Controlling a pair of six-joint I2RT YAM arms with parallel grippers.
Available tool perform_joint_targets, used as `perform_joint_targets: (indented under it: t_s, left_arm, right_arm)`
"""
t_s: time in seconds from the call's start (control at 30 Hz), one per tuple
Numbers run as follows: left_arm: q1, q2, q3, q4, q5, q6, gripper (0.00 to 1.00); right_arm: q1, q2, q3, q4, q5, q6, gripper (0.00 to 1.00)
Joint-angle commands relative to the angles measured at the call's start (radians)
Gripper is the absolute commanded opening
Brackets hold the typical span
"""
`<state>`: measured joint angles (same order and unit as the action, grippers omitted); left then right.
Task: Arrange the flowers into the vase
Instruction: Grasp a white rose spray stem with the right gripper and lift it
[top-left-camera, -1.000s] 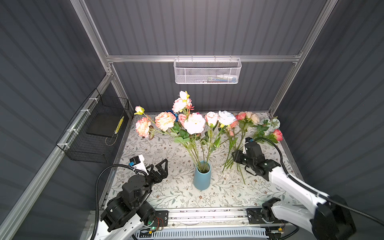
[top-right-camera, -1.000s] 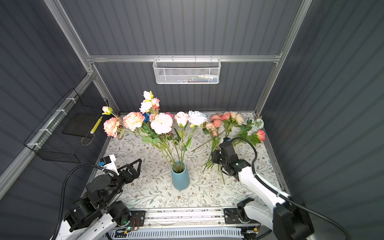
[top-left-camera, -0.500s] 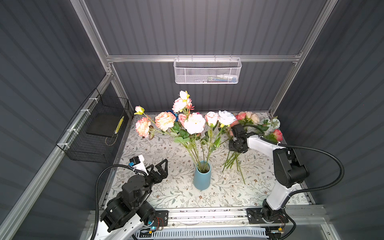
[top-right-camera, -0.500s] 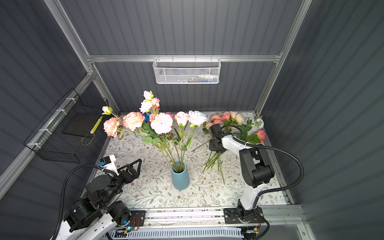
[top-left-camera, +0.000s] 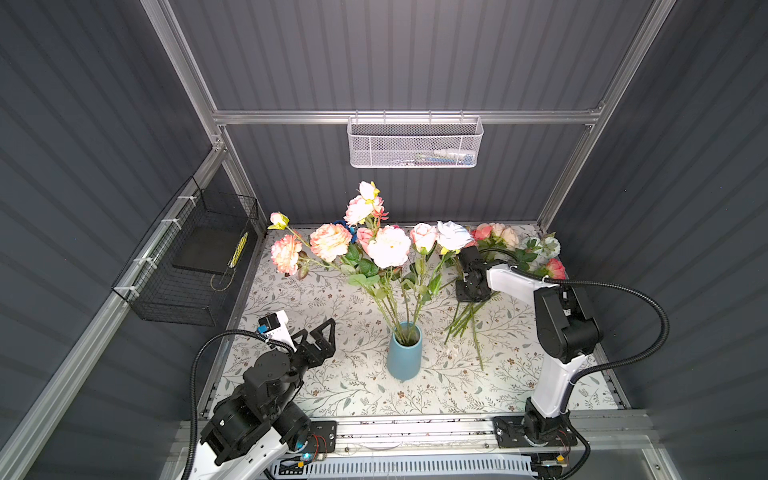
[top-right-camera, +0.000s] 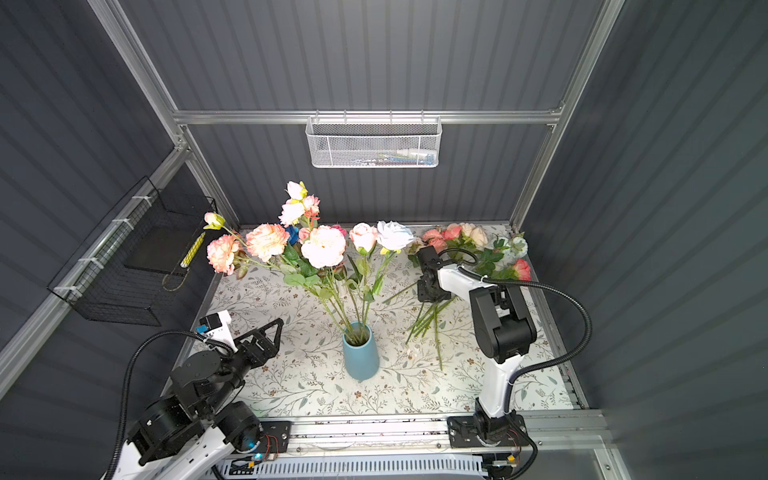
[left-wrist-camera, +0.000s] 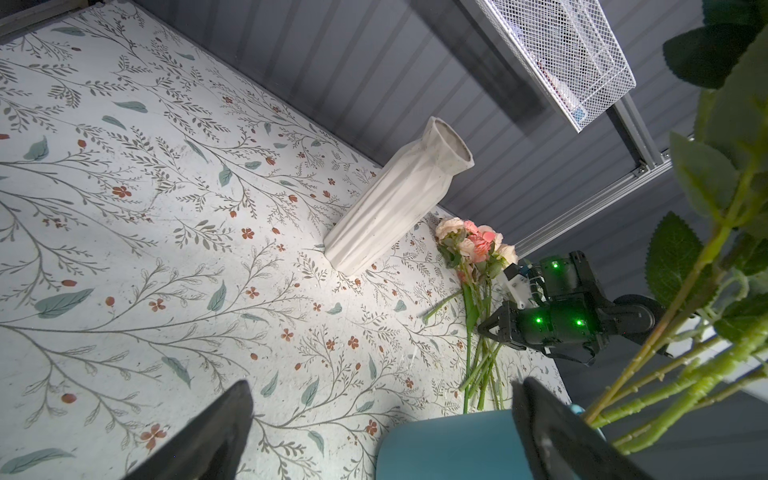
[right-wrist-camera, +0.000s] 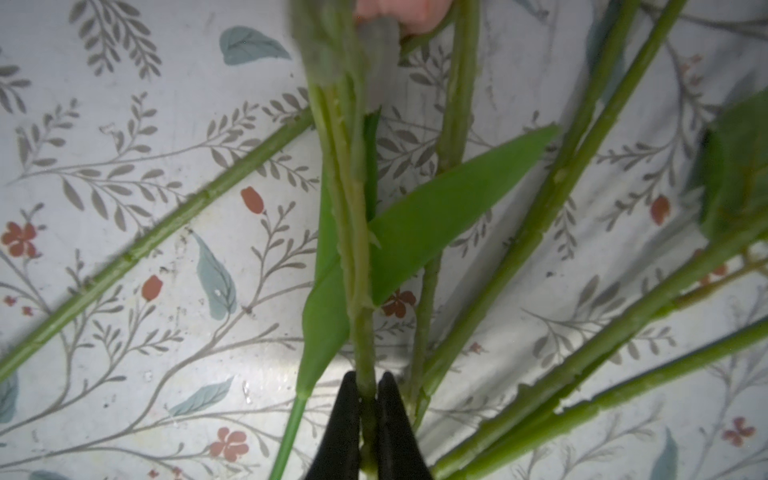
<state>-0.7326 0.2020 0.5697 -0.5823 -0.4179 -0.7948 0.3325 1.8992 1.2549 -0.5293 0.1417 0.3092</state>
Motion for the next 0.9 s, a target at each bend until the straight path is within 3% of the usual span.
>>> perform_joint_targets:
  t_s: [0.0,0.23,0.5,0.87]
  left_arm:
    - [-0.001,-0.013,-0.009,-0.005,-0.001,-0.004,1.00]
    - [-0.001,-0.008,-0.008,0.000,-0.003,-0.003,1.00]
    - [0.000,-0.007,0.001,-0.001,-0.005,-0.004,1.00]
    - [-0.001,-0.003,0.023,-0.002,0.000,0.001,1.00]
  right_arm:
    - [-0.004,-0.056,-0.009,-0.001,-0.020,-0.005,0.03]
    - [-0.001,-0.261,-0.135,0.098,-0.078,0.016,0.00]
    - [0.014,-0.635,-0.371,0.290,-0.161,0.106,0.00]
    - [0.164,-1.036,-0.466,0.300,-0.057,0.128,0.00]
